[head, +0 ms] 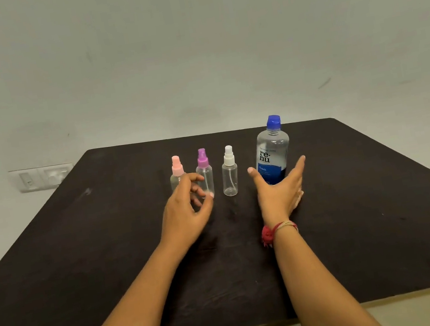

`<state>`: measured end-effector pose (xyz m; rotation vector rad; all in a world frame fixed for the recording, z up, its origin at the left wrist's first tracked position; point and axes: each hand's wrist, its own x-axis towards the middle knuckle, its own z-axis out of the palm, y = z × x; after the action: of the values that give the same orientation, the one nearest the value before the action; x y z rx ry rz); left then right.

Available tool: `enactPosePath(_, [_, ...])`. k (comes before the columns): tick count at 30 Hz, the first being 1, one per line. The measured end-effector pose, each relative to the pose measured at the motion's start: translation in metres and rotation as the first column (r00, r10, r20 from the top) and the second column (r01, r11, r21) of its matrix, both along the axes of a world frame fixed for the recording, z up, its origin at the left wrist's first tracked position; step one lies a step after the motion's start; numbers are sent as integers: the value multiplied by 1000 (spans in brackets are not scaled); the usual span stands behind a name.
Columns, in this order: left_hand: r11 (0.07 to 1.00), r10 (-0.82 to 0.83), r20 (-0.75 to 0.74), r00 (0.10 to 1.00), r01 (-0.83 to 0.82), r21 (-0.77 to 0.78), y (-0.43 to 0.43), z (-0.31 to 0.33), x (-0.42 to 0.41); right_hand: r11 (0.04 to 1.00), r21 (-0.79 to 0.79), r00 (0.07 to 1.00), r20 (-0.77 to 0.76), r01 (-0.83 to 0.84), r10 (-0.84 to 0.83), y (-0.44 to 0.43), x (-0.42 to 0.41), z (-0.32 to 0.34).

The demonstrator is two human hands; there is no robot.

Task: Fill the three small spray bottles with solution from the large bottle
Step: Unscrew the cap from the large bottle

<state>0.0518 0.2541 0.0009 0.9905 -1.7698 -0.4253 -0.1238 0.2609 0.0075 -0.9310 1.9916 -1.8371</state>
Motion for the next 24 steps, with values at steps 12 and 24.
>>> enactPosePath(12, [992,-84,8,996,83,93,-1,-1,-2,988,156,988,-156,14,11,-3,-12,5])
enactPosePath(24, [964,-210,186,960,172,203,0,5,-5,774,315,790,-106,-549,604,23,-6,12])
